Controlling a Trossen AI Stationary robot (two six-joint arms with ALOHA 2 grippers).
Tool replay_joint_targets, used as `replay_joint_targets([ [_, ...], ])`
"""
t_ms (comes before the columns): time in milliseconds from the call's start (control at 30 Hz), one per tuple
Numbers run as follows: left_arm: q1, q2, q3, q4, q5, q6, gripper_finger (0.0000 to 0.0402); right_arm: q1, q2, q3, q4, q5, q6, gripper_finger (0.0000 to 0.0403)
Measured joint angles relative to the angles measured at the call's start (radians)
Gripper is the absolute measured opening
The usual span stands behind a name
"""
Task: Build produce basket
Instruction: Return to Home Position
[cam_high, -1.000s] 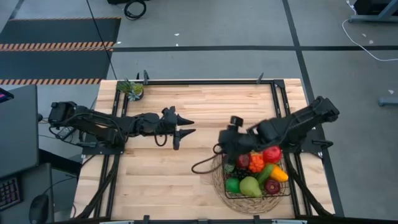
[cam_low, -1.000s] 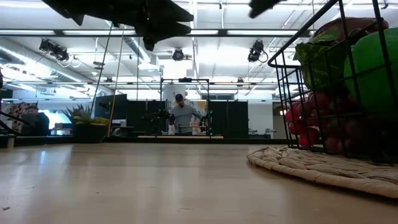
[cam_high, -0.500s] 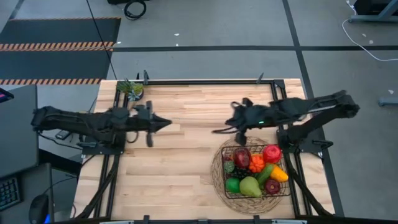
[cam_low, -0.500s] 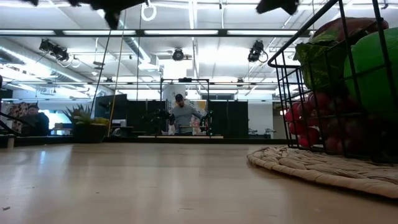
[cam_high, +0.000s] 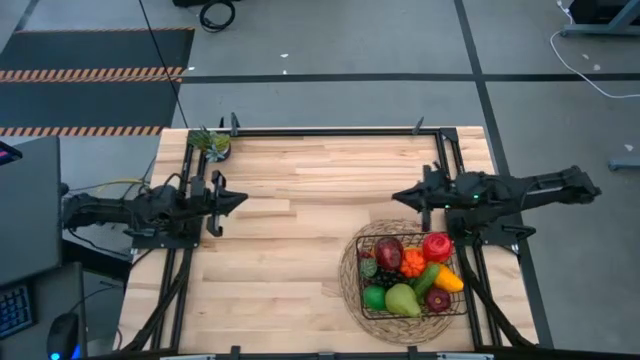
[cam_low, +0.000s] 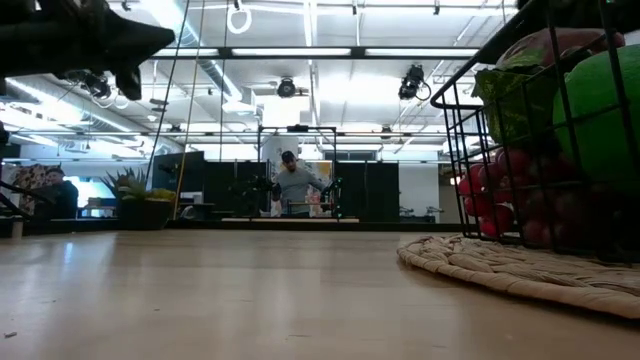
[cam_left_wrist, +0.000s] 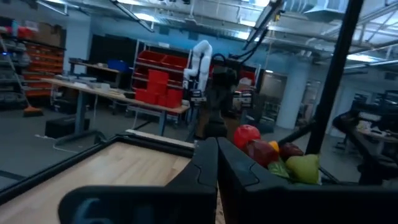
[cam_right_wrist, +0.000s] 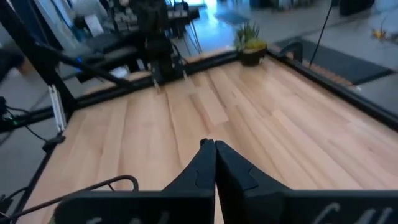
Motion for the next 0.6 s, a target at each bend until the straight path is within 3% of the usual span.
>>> replay_joint_targets([
  [233,-0.001,-0.193,0.001,-0.234,0.025,-0.006,0.0003,0.002,-0.346,-0.180,0.039,-0.046,-0.041,0.0011],
  [333,-0.001,-0.194,0.000,-0.248,0.016,-0.004,0.0003,0.002,-0.469,-0.273,0.105,-0.076,-0.052,0.0005],
  [500,-0.001,-0.191,-0.057,-0.187,0.017,-0.025,0.0004,-0.002,-0.439,-0.414,0.353,-0.089,-0.118,0.0011],
  [600,-0.001,-0.186,-0.057,-0.156,0.015,-0.026,0.0004,-0.015,-0.436,-0.432,0.342,-0.068,-0.138,0.0010],
])
